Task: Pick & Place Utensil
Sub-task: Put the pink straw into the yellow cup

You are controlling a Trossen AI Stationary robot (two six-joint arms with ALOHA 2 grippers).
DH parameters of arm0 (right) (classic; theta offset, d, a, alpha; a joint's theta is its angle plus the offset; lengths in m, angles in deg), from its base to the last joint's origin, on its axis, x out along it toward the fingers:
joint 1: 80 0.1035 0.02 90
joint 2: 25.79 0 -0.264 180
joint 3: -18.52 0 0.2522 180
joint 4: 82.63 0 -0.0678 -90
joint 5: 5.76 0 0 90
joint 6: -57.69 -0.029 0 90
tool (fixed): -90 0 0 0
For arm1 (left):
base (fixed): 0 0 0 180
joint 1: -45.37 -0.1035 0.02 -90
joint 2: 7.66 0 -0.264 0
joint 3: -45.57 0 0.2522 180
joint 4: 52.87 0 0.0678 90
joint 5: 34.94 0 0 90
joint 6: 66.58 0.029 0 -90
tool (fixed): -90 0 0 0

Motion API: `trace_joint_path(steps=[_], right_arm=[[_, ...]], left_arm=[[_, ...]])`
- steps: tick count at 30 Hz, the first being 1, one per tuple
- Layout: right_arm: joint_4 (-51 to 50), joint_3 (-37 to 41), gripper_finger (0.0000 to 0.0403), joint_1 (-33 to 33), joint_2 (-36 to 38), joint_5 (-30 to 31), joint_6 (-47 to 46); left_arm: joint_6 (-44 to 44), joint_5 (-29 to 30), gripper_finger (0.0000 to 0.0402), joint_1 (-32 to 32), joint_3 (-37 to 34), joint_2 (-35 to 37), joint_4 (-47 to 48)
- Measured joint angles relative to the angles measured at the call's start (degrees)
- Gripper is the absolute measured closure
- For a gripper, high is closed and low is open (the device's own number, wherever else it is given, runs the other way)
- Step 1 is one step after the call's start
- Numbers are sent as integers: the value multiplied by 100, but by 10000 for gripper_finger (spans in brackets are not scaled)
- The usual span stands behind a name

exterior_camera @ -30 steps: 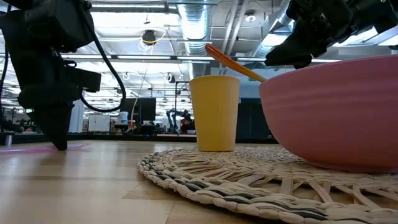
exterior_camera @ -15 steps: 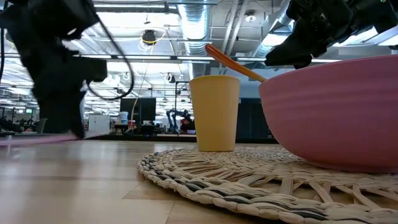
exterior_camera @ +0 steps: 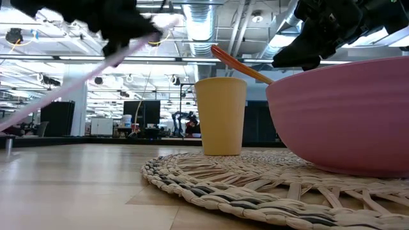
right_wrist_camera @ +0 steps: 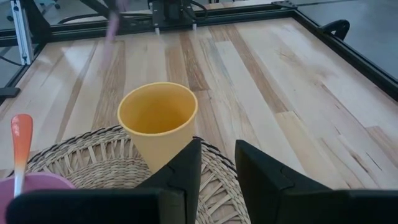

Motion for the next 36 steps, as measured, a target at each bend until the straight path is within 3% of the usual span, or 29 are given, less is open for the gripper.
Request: trace_joint_path(steps=[16, 23, 30, 36], right_arm=[[2, 0, 310, 0, 0, 1, 0], [2, 0, 310, -2, 0, 1, 4], [10, 0, 310, -9, 0, 1, 15], [4, 0, 310, -7, 0, 4, 15]], left_arm=[[2336, -60, 394, -2, 4, 107, -2856], [3490, -526, 394, -7, 4, 85, -4081], [4829, -1389, 396, -13, 54, -665, -5692], [5272, -1467, 394, -124, 484, -1556, -6199]])
